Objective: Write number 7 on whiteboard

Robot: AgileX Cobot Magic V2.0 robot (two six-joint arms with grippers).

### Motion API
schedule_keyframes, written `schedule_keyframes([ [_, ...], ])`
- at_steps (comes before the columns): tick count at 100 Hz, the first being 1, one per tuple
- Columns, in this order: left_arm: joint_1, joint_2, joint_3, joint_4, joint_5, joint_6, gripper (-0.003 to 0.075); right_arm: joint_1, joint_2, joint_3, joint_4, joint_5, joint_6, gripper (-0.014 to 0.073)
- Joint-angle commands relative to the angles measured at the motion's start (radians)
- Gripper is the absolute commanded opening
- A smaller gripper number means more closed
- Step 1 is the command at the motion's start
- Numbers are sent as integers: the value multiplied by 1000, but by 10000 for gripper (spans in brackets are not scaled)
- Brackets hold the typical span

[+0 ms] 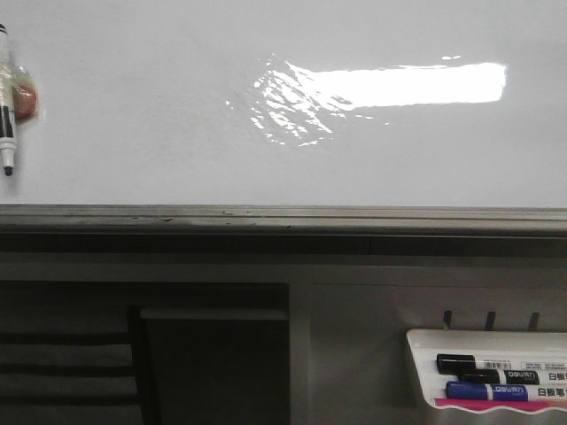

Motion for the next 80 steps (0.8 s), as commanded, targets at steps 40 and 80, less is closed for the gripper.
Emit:
schedule_keyframes([
  [40, 0, 213, -77, 10, -16, 0, -20, 71, 283, -135, -2, 118, -28, -71],
  [80, 0, 221, -73, -9, -16, 0, -20, 71, 298, -135, -3, 124, -28, -71],
])
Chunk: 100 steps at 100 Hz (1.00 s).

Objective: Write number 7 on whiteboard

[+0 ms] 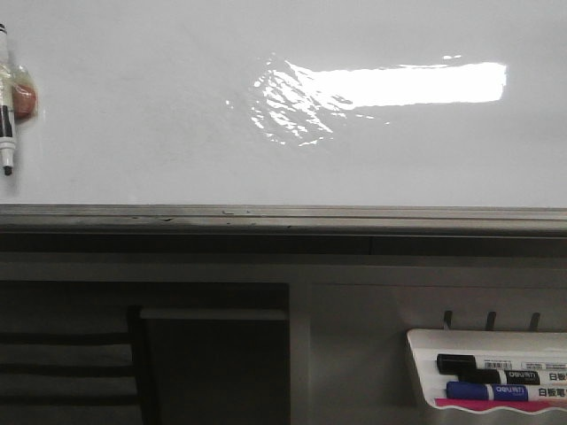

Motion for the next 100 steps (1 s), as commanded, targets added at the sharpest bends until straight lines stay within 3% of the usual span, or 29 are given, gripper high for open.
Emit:
schedule_keyframes([
  [1, 0, 16, -33, -11, -77, 0, -20, 3, 8, -36, -14, -62, -12, -71],
  [25, 2, 16, -33, -1, -75, 0, 6, 3, 8, -36, -17, -75, -12, -65],
  [34, 2, 16, -33, 15, -73, 0, 158, 3, 8, -36, -34, -97, -12, 27],
  [43, 2, 16, -33, 17, -59, 0, 408, 3, 8, -36, -43, -126, -12, 212],
  [52, 2, 16, -33, 15, -52, 0, 545, 3, 8, -36, -43, -151, -12, 377],
  [61, 2, 16, -33, 15, -52, 0, 552, 3, 8, -36, -43, -153, -12, 444],
  [100, 2, 16, -33, 7, -61, 0, 543, 3, 8, -36, -43, -144, -12, 439],
])
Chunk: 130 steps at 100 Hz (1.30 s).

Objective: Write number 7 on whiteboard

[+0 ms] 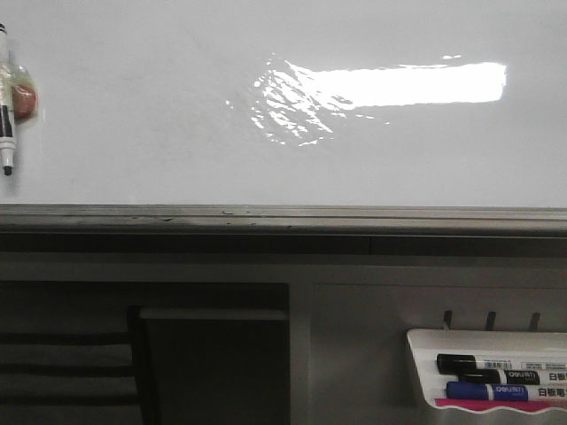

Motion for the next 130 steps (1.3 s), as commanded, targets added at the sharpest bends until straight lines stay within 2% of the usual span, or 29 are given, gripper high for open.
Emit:
schedule_keyframes([
  [1, 2, 16, -33, -8, -87, 0, 543, 3, 8, -36, -19, -71, -12, 439],
  [19, 2, 25, -33, -67, -118, 0, 543, 3, 8, -36, -19, -71, -12, 439],
  [48, -6, 160, -52, -85, -50, 0, 543, 3, 8, -36, 1, -71, -12, 439],
  [72, -122, 353, -131, -89, 2, 2, 543, 3, 8, -36, 10, -71, -12, 439],
  [87, -166, 492, -167, -71, -38, 2, 543, 3, 8, -36, 10, -71, -12, 439],
  [130, -167, 784, -248, -32, -205, 2, 543, 3, 8, -36, 10, -74, -12, 439],
])
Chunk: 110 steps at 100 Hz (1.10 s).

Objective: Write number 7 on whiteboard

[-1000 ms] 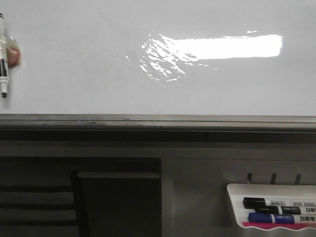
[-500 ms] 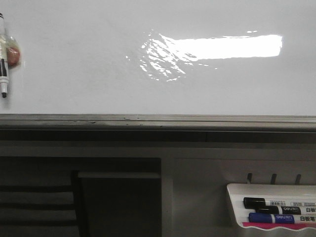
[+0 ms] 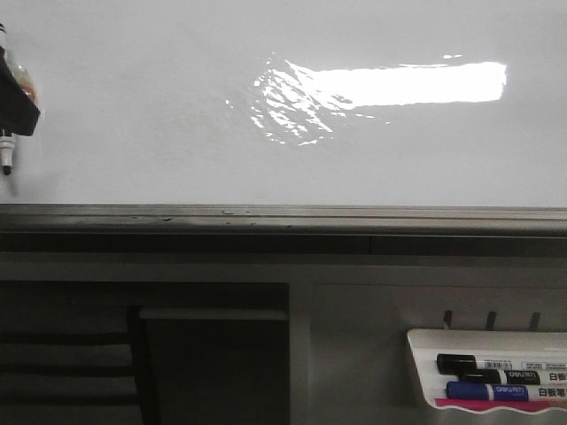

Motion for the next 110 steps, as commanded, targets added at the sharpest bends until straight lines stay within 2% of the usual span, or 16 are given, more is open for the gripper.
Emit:
schedule_keyframes([
  [1, -5, 26, -45, 20, -101, -1, 543, 3, 7, -36, -7, -74, -10, 439],
  [21, -5, 97, -60, 32, -157, -1, 543, 3, 7, -36, -7, -74, -10, 439],
  [64, -5, 159, -66, 32, -179, -1, 540, 3, 7, -36, -7, -74, -10, 439],
  [70, -5, 159, -66, 32, -179, -1, 508, 3, 7, -36, -7, -74, -10, 439],
  [95, -5, 155, -94, 32, -154, -1, 231, 3, 7, -36, -7, -74, -10, 439],
  [110, -5, 155, -102, 32, -147, -1, 120, 3, 7, -36, -7, -74, -10, 439],
])
